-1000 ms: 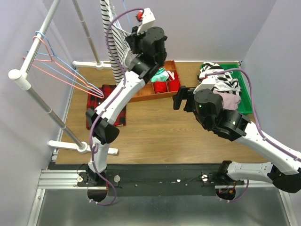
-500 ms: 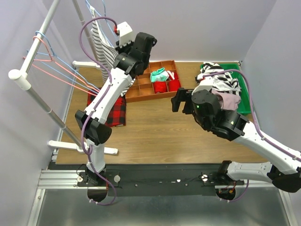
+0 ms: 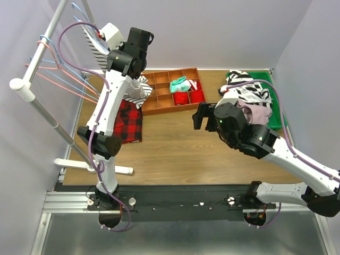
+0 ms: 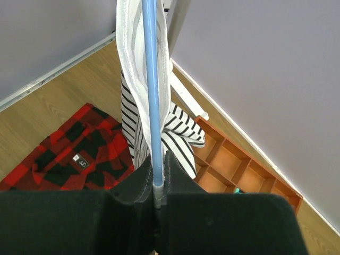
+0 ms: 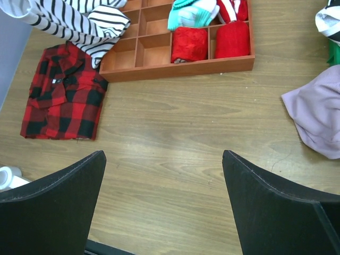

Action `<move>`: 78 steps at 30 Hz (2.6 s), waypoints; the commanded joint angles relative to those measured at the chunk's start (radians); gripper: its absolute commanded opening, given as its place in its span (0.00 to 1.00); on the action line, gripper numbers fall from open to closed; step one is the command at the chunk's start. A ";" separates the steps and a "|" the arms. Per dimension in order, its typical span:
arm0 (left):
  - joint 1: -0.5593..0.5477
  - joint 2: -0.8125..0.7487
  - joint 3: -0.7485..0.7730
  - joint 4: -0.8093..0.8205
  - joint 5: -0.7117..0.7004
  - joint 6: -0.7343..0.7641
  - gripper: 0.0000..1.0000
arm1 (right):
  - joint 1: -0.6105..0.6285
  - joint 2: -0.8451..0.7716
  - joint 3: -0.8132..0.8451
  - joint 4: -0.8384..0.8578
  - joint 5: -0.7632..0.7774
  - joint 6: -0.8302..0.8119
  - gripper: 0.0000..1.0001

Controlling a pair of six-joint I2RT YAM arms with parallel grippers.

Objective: Place the tank top on the hanger

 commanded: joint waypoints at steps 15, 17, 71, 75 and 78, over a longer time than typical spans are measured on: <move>0.089 0.019 0.071 0.046 -0.005 0.032 0.00 | 0.007 0.007 -0.003 -0.022 0.004 0.010 0.98; 0.092 0.016 0.070 0.042 -0.008 0.035 0.00 | 0.007 0.007 -0.004 -0.021 0.003 0.010 0.98; 0.176 -0.013 0.002 0.066 0.220 -0.040 0.01 | 0.007 -0.037 -0.069 -0.005 0.003 0.017 0.98; 0.176 -0.025 -0.036 0.077 0.219 -0.046 0.15 | 0.007 -0.037 -0.078 0.004 -0.003 0.017 0.98; 0.176 -0.030 -0.053 0.075 0.211 -0.049 0.20 | 0.007 -0.037 -0.084 0.010 -0.005 0.017 0.98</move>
